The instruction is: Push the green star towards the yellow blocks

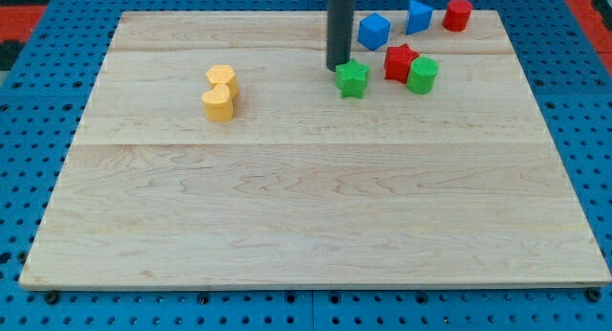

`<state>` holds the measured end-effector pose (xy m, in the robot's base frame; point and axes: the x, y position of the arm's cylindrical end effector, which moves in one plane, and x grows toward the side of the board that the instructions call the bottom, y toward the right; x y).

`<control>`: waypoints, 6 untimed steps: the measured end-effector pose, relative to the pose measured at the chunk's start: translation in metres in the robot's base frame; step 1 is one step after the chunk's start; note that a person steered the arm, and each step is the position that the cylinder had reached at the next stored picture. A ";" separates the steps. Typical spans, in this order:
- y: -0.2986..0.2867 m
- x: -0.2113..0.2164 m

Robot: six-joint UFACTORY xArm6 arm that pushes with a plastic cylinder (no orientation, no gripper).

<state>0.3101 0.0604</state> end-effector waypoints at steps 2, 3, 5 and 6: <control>0.082 0.022; 0.011 0.035; -0.060 0.044; 0.000 0.061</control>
